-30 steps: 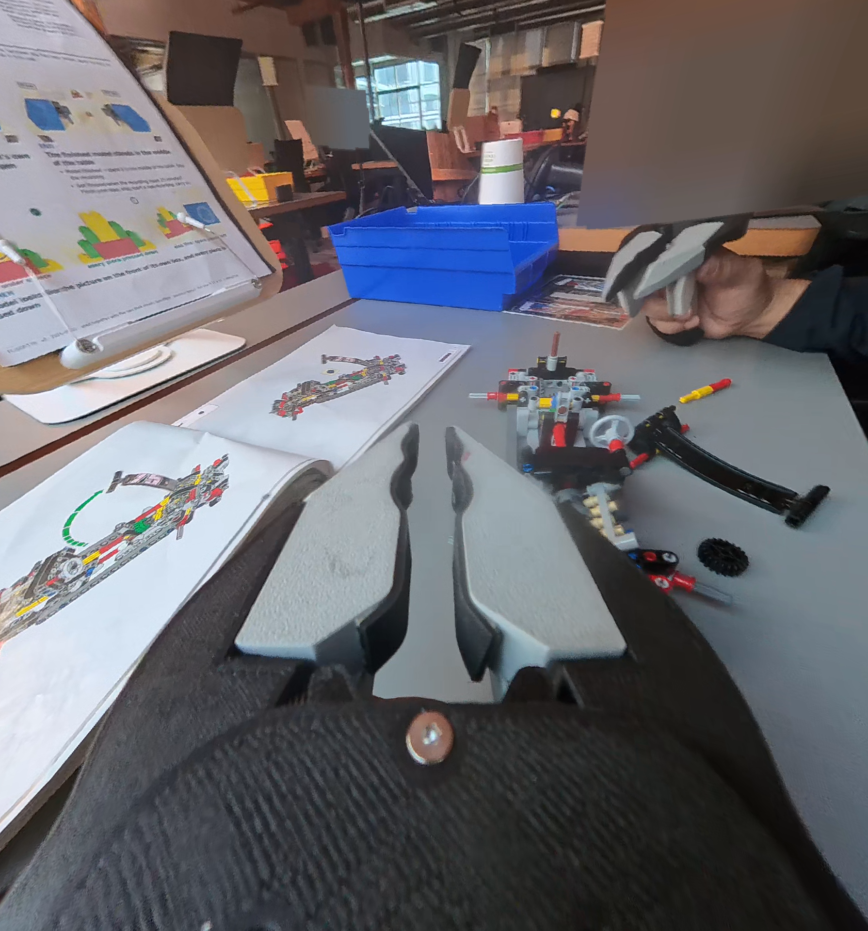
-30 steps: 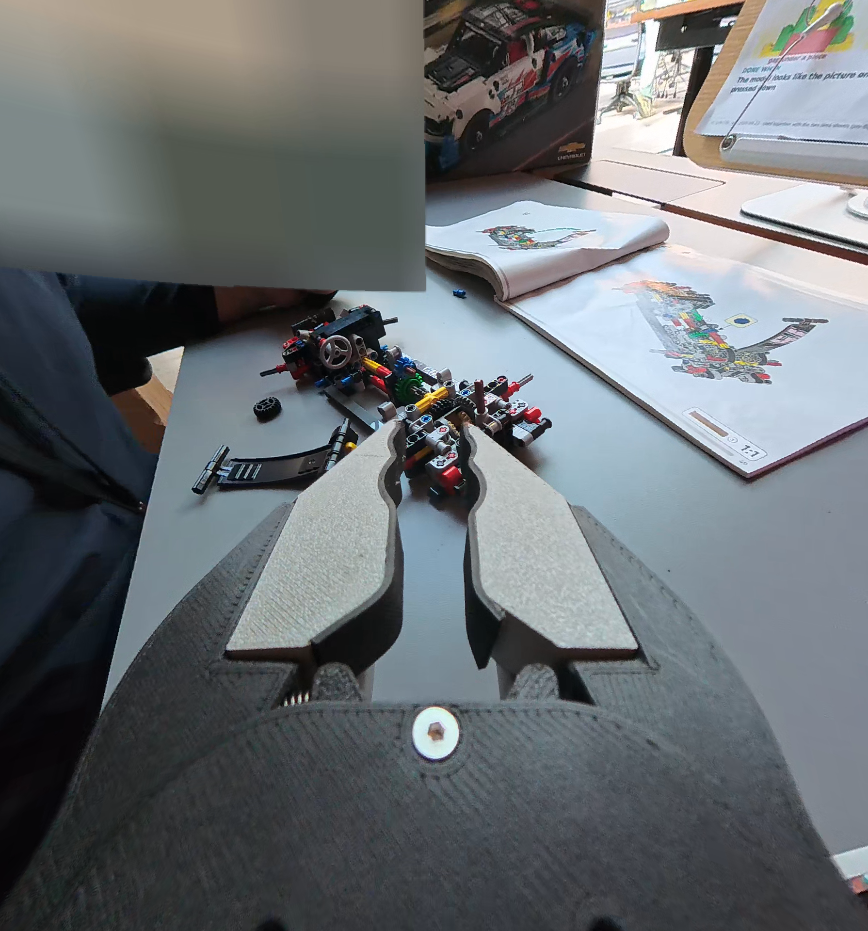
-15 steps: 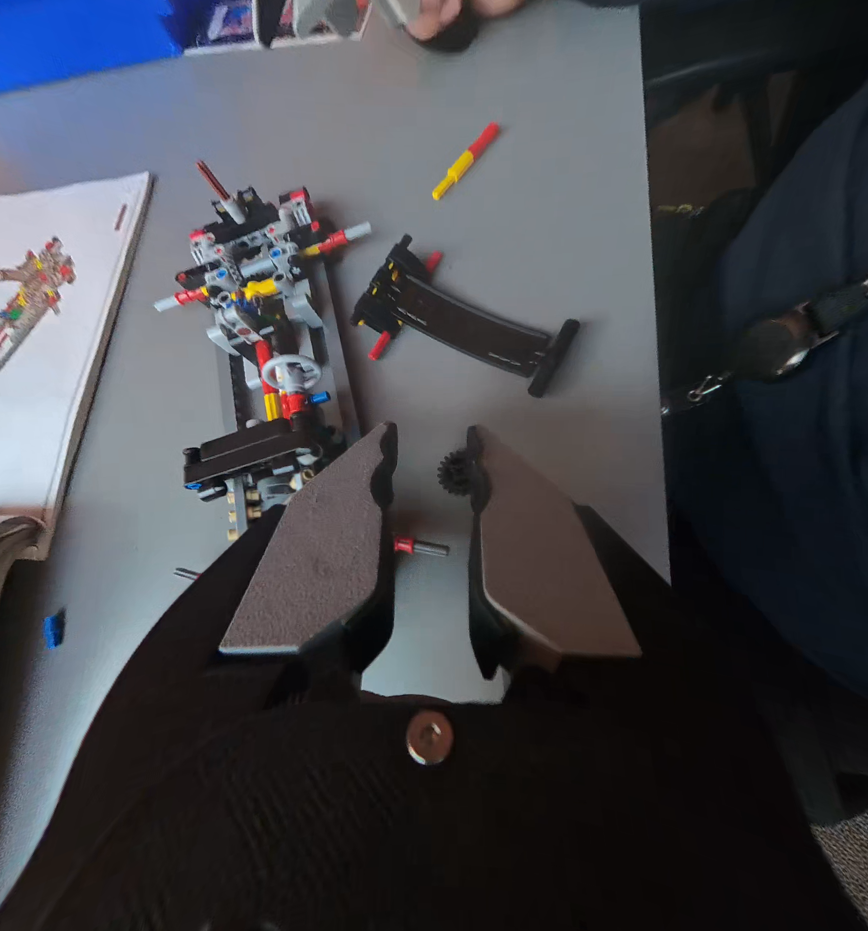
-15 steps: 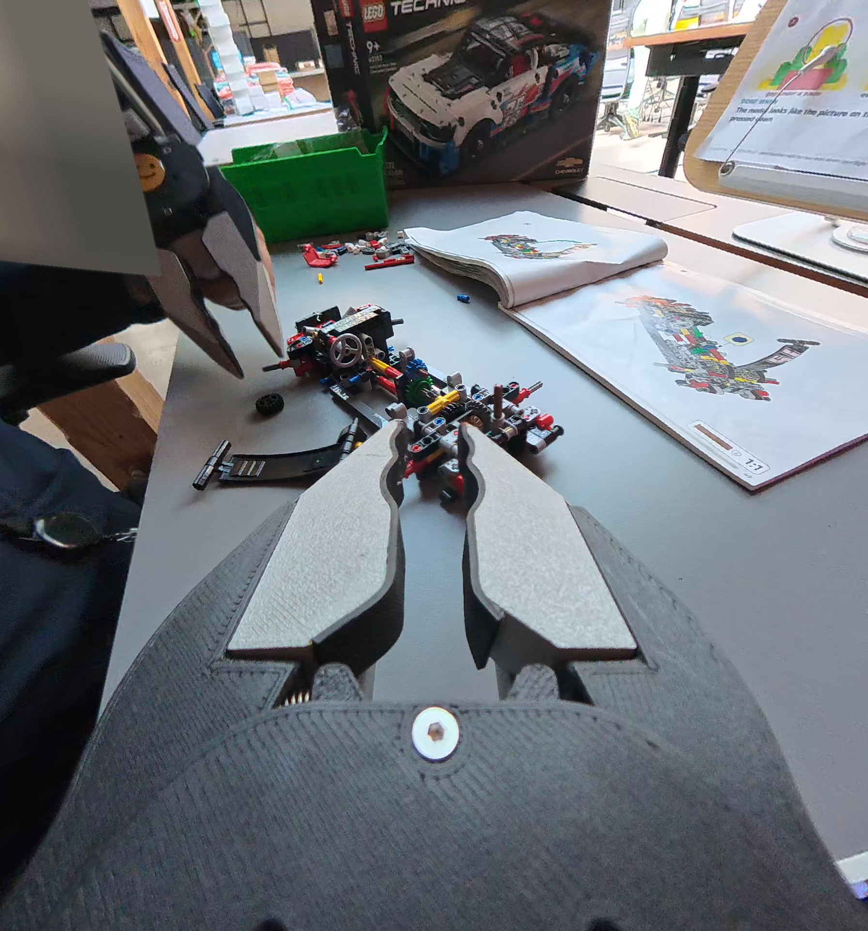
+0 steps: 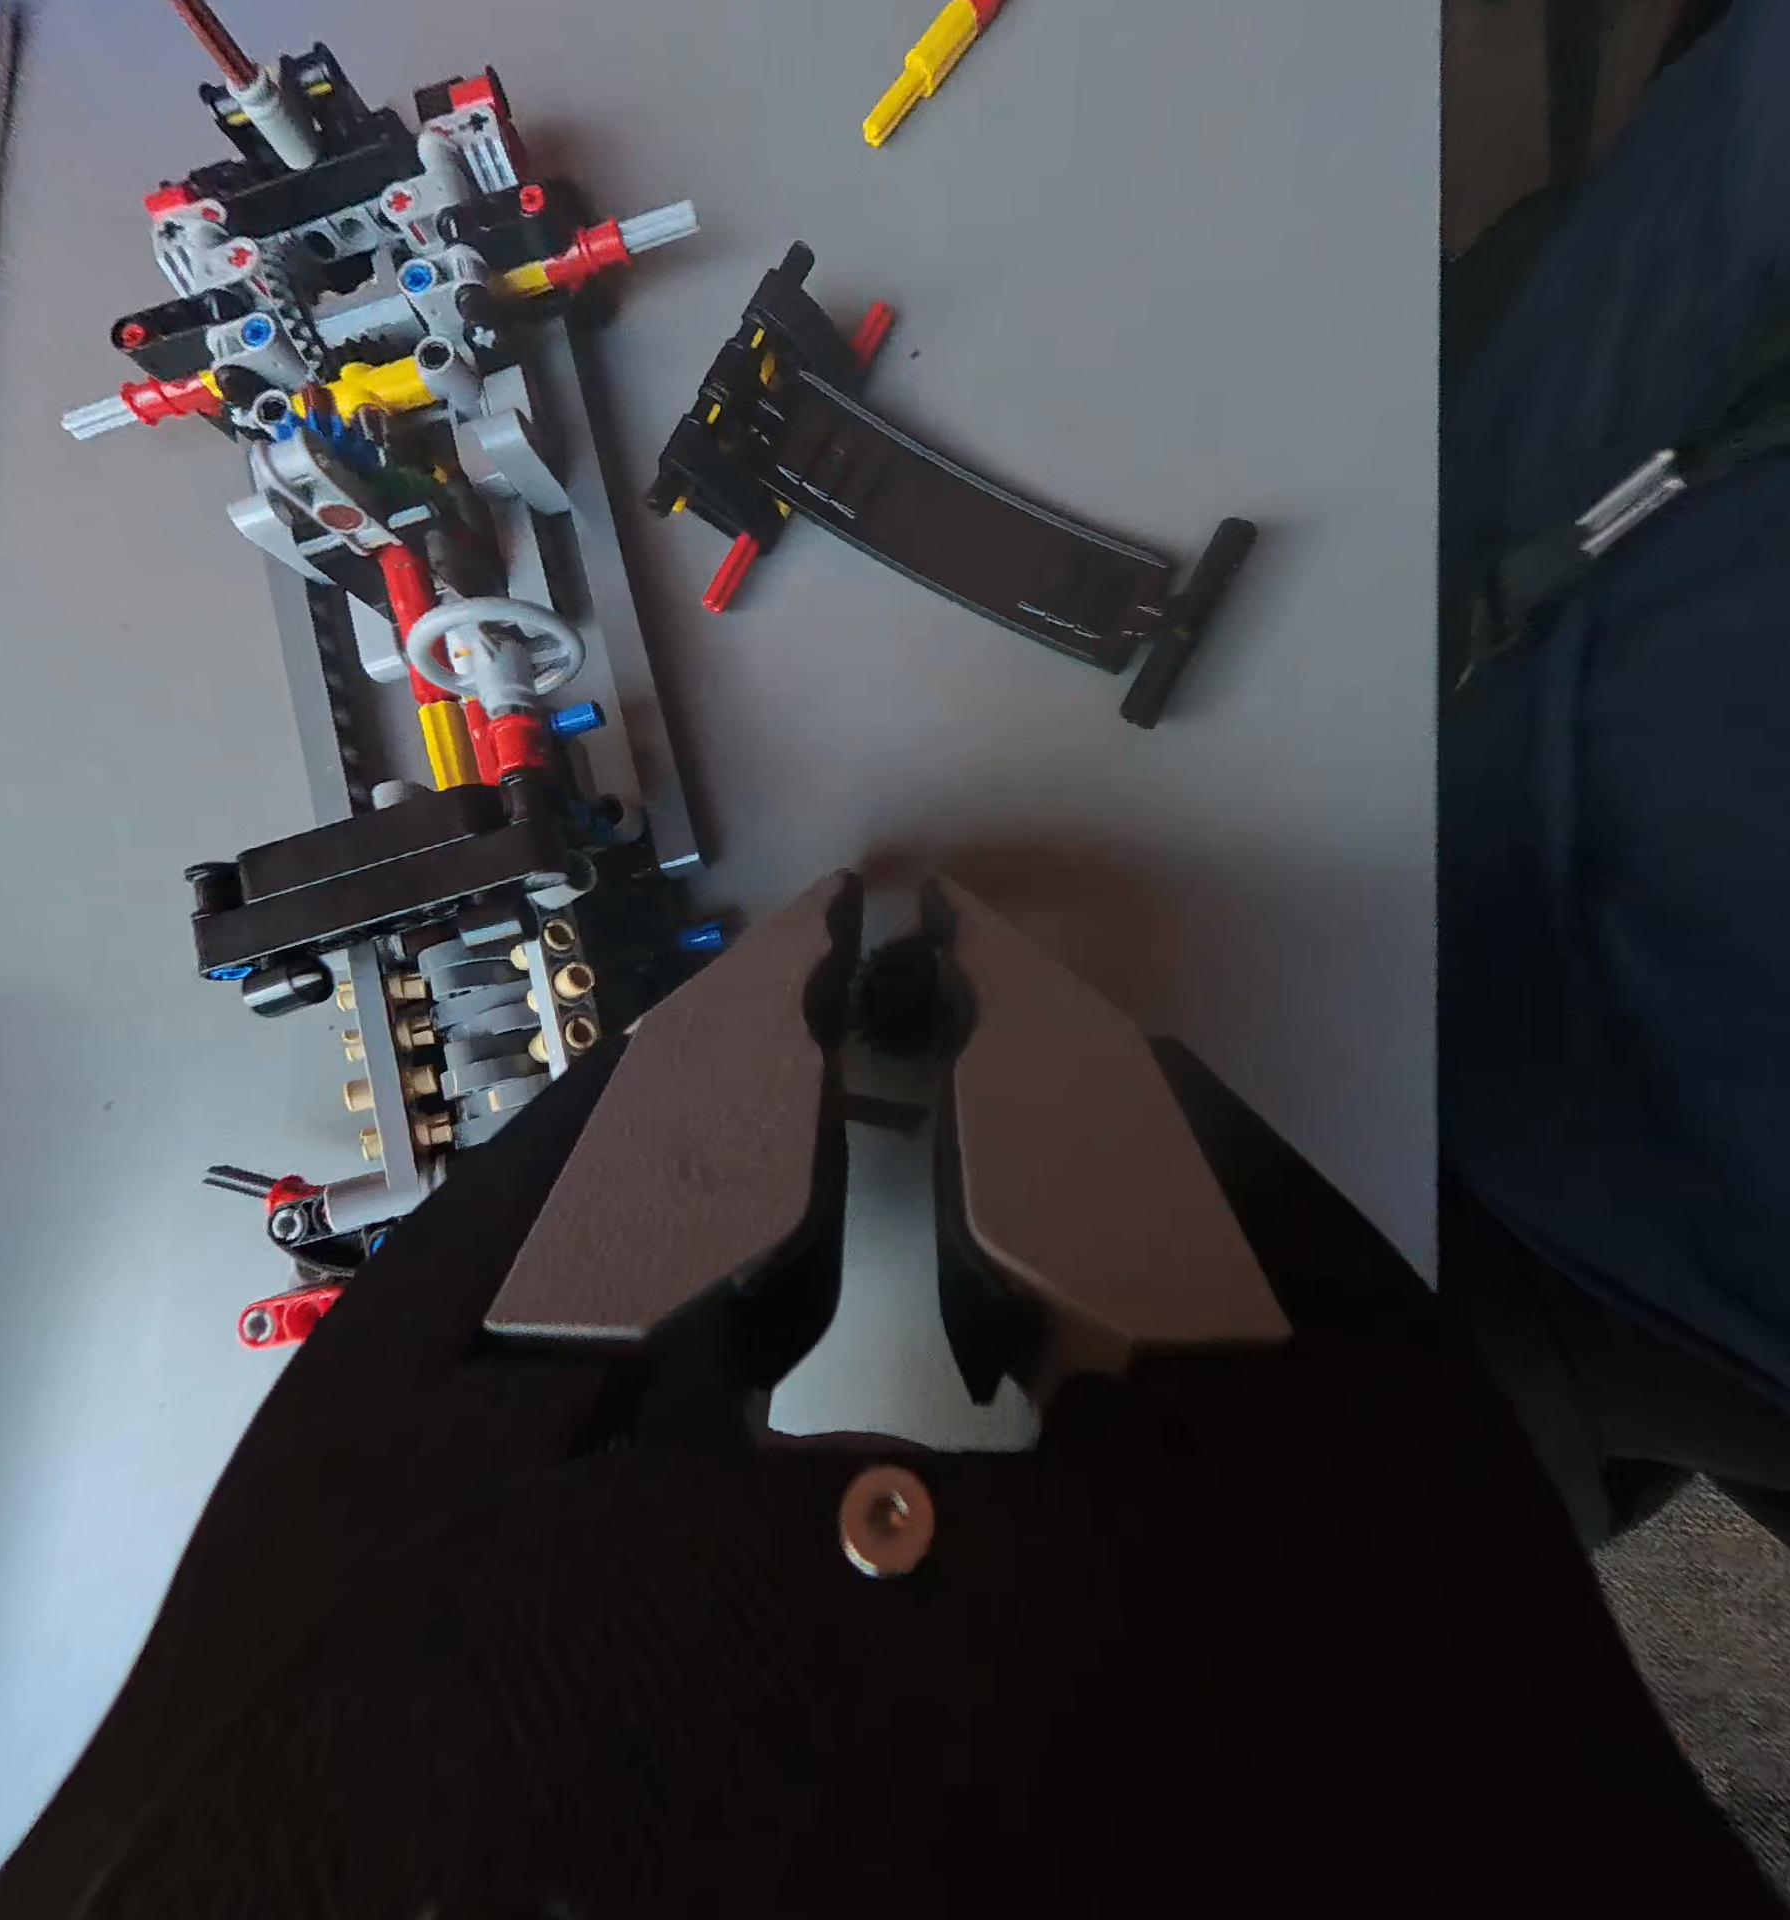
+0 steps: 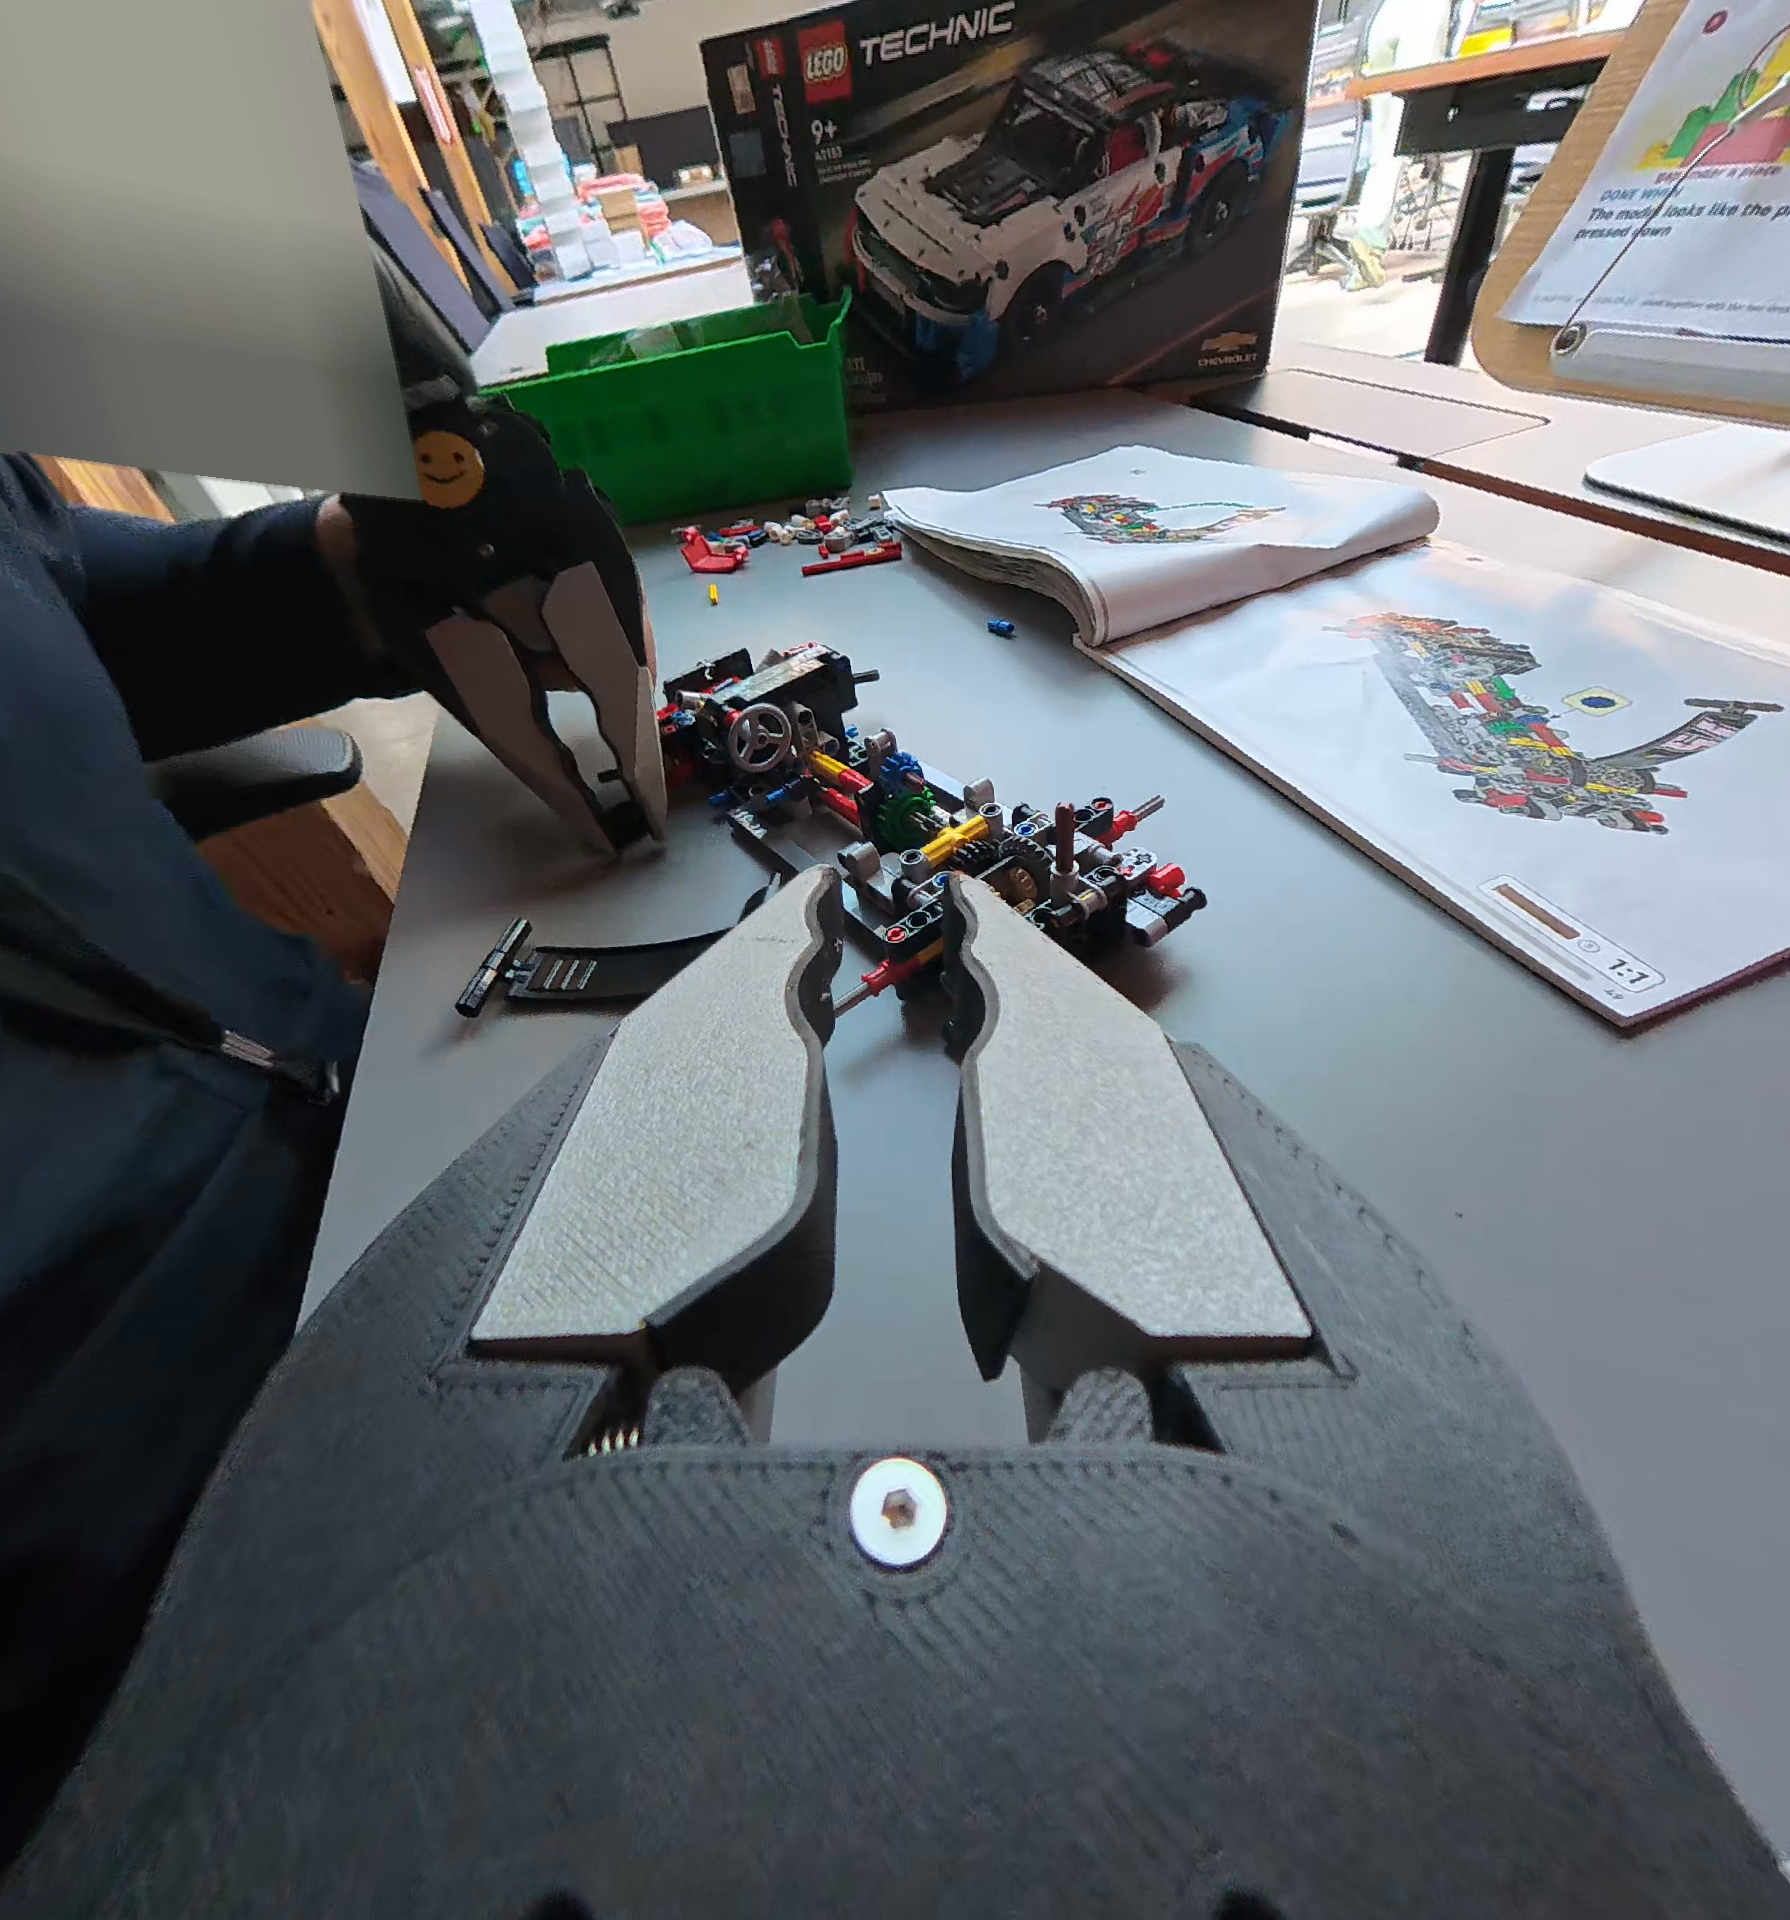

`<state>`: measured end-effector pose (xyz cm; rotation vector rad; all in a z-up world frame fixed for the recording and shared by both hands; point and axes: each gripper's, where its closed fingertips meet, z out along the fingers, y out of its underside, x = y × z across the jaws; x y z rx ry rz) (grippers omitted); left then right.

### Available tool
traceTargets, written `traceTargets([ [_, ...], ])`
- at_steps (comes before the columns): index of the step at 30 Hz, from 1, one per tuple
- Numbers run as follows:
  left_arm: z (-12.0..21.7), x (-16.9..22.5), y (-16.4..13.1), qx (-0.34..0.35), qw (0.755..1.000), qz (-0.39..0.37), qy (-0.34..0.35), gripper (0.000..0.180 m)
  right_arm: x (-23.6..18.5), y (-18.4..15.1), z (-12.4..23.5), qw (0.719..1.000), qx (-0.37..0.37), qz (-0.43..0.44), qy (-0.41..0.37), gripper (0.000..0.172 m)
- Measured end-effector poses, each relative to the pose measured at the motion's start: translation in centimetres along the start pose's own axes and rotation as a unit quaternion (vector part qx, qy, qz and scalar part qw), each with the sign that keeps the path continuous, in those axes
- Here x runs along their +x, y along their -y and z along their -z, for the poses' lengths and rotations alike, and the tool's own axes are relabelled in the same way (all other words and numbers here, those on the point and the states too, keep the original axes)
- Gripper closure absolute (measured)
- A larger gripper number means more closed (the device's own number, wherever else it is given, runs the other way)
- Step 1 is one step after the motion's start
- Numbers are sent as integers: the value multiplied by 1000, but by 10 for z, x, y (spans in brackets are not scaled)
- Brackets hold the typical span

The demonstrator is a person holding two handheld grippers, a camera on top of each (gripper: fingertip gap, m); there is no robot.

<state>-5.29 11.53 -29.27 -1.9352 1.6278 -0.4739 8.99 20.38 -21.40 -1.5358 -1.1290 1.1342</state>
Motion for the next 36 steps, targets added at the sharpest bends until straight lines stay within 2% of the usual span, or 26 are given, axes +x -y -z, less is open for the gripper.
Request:
traceTargets([
  [4, 0, 1, -1, 9, 1000, -5, -22, 177, 0, 1, 0, 1000, 4, -2, 6, 156],
  [7, 0, 7, 1, 14, 998, 17, -64, 167, -1, 2, -2, 1000, 4, -4, 14, 157],
  [10, 1, 6, 2, 19, 997, 29, -74, 162, 0, 3, -1, 1000, 7, -11, 20, 157],
  [20, 3, -2, -4, -3, 1000, 27, -15, 154, -6, 1, 0, 1000, 3, 15, 9, 158],
  [25, 6, -18, -9, 9, 999, 37, 22, 159, -9, 3, 0, 1000, 3, 29, 5, 158],
  [28, 10, -37, -16, 14, 997, 61, 36, 144, -9, 3, 1, 999, 3, 34, 1, 158],
  [31, 17, -54, -21, 22, 996, 64, 53, 139, -9, 4, 2, 999, 4, 36, -2, 158],
  [36, 33, -47, -12, 41, 995, 79, 37, 128, -8, 4, 4, 999, 7, 31, -5, 158],
])
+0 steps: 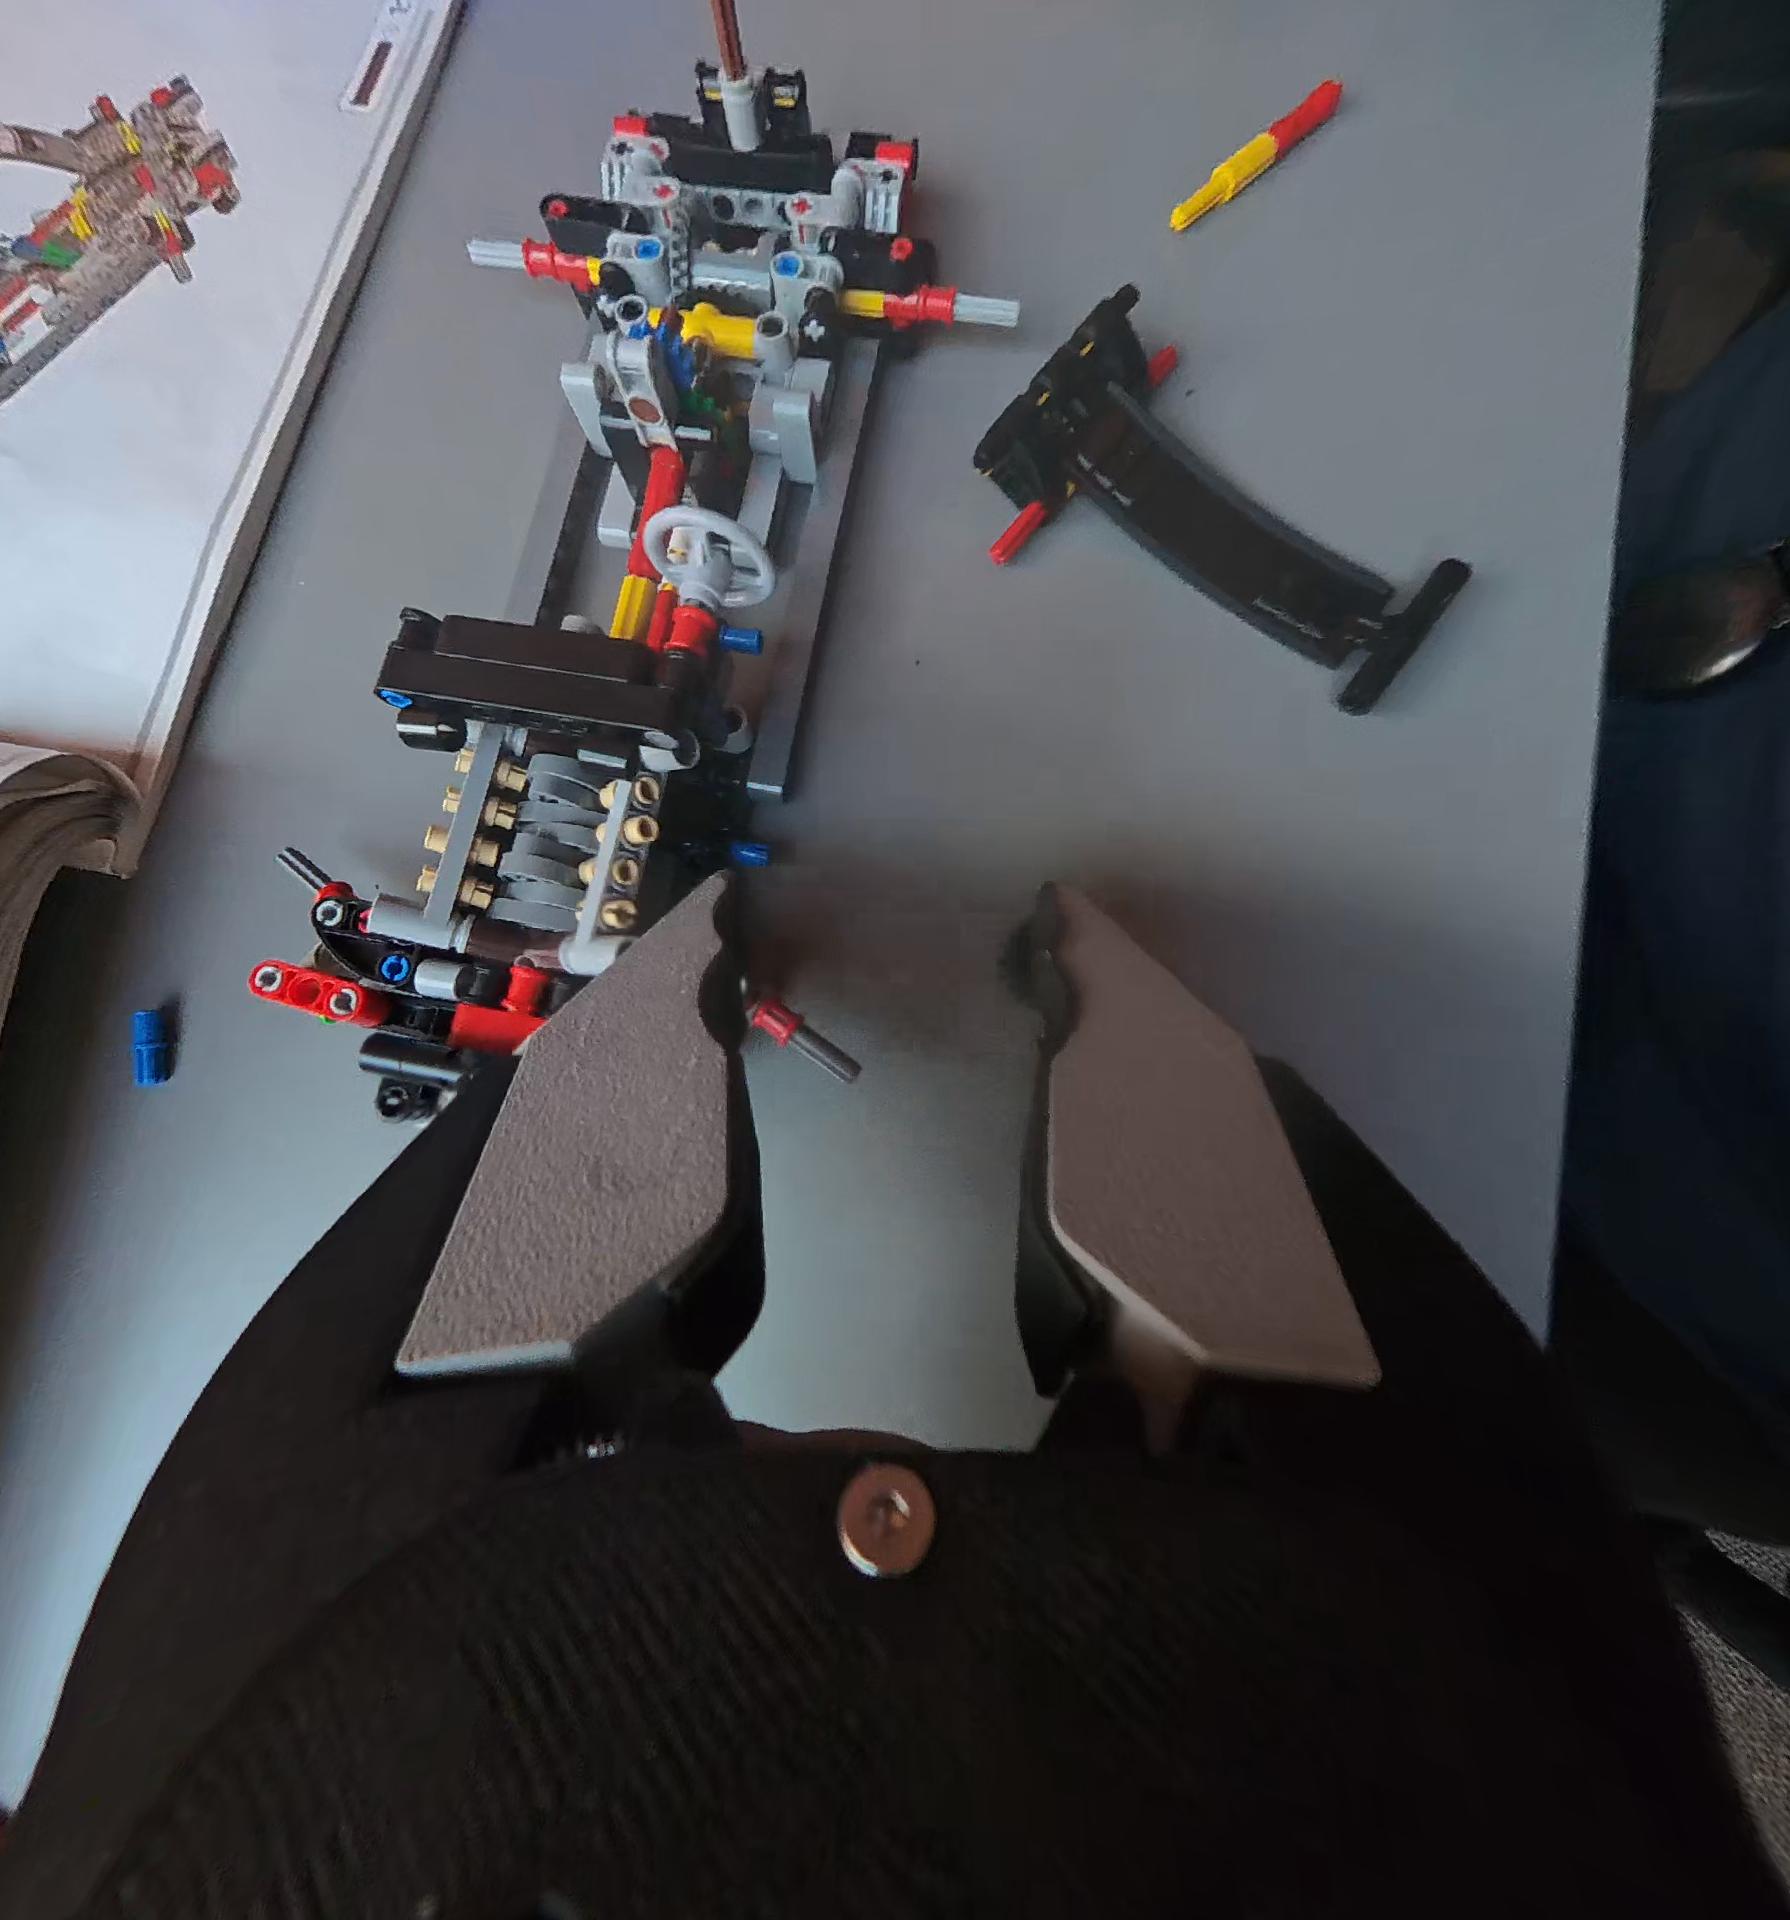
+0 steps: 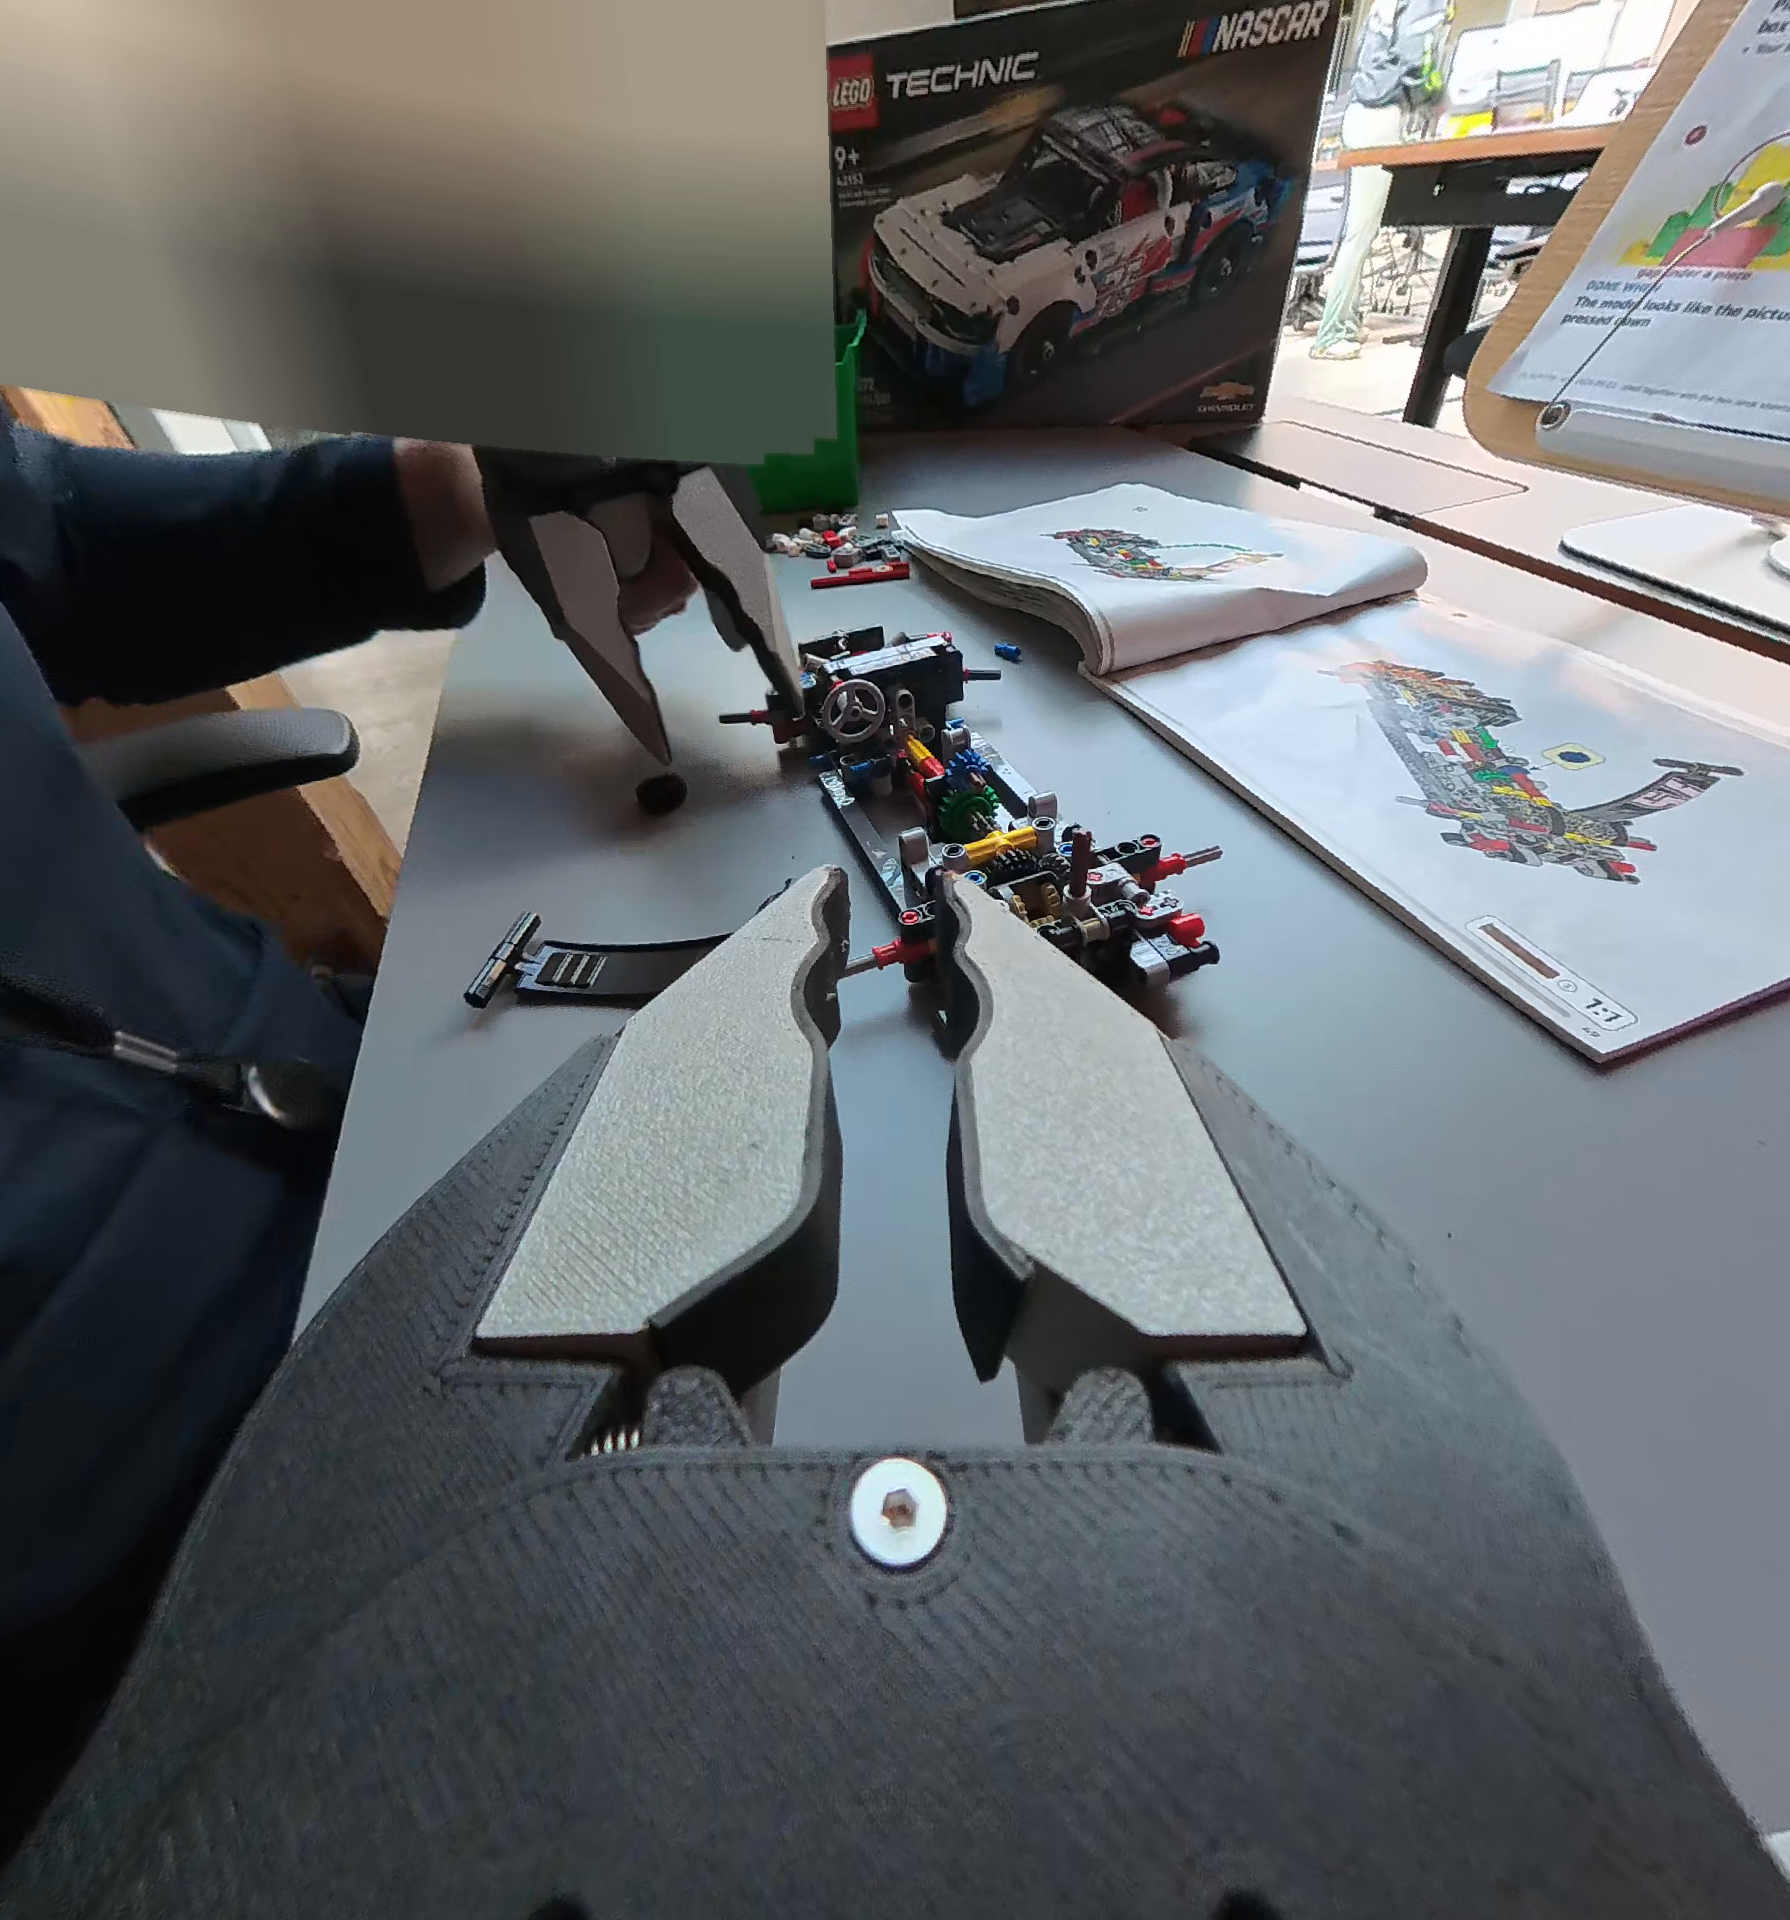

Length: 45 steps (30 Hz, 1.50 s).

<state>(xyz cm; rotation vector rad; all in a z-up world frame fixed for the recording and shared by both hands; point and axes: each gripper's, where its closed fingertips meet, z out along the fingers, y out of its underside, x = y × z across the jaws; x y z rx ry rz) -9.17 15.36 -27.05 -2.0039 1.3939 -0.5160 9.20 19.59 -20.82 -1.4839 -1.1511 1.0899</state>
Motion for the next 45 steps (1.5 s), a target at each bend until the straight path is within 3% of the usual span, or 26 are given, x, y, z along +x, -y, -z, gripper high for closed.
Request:
traceTargets([
  [8, -15, 18, -16, -41, 999, 1, 10, 133, 0, -1, -1, 1000, -4, 5, -3, 159],
  [17, -20, 19, -10, -29, 1000, -1, 13, 174, 6, 2, 3, 1000, 9, -8, -11, 159],
  [20, -20, 22, -9, -34, 999, 3, 3, 149, 6, 2, 3, 1000, 10, -9, -12, 159],
  [29, 0, 13, -15, -49, 998, 7, 31, 148, 4, 2, 2, 1000, 10, -14, -5, 159],
  [45, -6, 10, -14, -54, 998, 13, 2, 146, 8, 1, -1, 1000, 8, -28, 4, 159],
])
